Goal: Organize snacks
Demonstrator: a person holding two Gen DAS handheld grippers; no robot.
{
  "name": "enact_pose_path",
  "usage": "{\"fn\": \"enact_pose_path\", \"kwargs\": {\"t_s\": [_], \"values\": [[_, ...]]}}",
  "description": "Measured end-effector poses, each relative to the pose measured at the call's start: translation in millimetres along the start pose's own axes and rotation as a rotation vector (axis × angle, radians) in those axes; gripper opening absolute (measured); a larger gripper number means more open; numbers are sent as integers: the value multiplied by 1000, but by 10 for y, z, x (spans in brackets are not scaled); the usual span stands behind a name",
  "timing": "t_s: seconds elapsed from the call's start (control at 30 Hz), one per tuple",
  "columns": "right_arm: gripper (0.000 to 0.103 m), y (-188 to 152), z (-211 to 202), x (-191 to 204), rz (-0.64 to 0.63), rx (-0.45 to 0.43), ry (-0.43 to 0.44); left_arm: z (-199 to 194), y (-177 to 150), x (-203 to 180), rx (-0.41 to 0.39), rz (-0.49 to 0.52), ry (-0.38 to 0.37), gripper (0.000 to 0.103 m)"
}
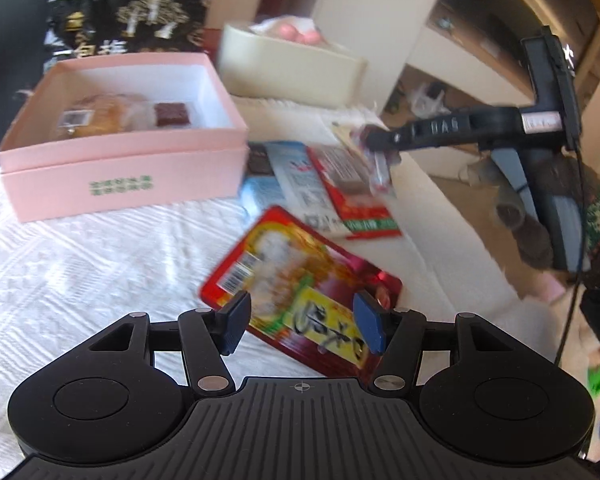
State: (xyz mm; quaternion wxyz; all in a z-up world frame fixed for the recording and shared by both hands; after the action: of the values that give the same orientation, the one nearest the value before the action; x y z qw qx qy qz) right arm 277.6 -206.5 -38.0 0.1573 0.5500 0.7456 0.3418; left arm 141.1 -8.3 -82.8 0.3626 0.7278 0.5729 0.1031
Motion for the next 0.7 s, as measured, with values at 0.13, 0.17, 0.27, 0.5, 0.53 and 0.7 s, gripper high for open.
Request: {"fn": "enact_pose_path", "kwargs": {"t_s": [0.13, 0.17, 0.27, 0.5, 0.53, 0.7], "values": [[44, -353, -88, 114, -109, 26, -20, 46, -97, -75, 39, 39, 49, 62], [45, -417, -134, 164, -141, 20, -30, 53, -117, -74, 49, 46, 62, 62], [44, -555, -305, 291, -229, -21, -43, 66, -172, -68, 72, 53, 81, 62], [42, -993, -344, 662, -461, 1, -116, 104, -234, -154, 91, 52, 33, 61], [42, -1050, -303, 691, -464, 22, -112, 123, -245, -160, 96, 57, 36, 61], [40, -1230, -256, 882, -364, 86, 75, 127, -188, 4, 85, 44, 71, 59]]}}
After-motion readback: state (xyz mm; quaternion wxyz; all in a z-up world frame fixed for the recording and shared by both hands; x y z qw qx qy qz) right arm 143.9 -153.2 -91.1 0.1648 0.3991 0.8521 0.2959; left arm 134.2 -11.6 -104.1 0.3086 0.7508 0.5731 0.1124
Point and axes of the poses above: each gripper's, at about its wrist camera, not at the fingertips, and z roughly the way its jaws point, x to its left, y to its top, the point moved 8 cm from there along z, roughly the way its jaws point, and after that the axes turned 2 degrees about x, right-handed, at the moved point
